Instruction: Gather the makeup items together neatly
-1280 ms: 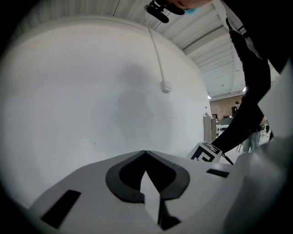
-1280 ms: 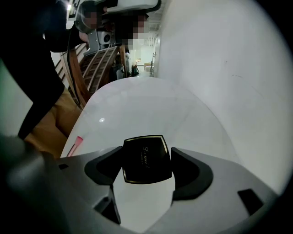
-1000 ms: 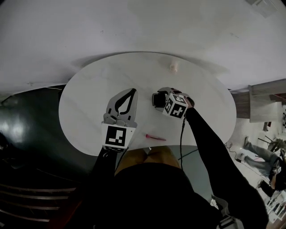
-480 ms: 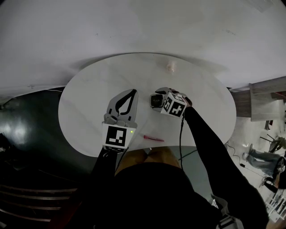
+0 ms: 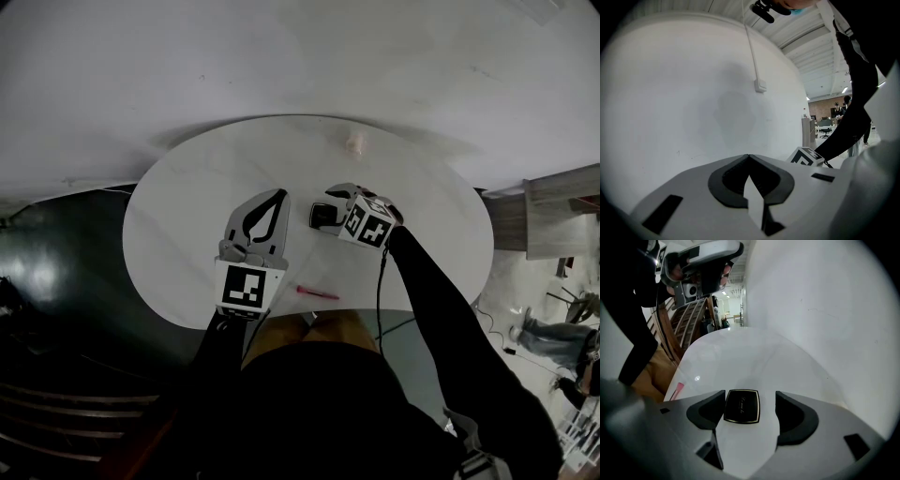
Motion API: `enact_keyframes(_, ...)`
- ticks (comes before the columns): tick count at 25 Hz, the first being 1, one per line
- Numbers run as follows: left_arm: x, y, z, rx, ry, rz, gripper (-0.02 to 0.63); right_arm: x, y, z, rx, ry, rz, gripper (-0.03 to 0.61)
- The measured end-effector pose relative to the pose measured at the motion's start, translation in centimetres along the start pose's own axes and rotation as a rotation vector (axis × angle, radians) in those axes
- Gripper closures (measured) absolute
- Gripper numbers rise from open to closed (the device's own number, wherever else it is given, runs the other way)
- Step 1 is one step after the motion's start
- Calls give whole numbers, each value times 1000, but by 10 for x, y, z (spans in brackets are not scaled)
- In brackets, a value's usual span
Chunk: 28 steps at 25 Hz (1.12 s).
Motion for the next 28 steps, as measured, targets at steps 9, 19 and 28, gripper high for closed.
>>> enact_keyframes(9,0,17,-15,-21,22,-17,598,32,15,-3,2,-70,-129,238)
enact_keyframes(19,12,31,-27,-25,83,-45,598,108,62,18,-181,-193,-539,238)
enact_keyframes(28,36,38,-21,-35,150,-70,598,165,110,51,-129,-242,-826,238)
Point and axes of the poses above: the fingertips, and each gripper's own axes: x backward along the fingers, z to its left, y out of its top, the point moved 4 cm from there along x, backward along the fingers, and after that the axes turned 5 degrees about -x, right-handed, at the moved point
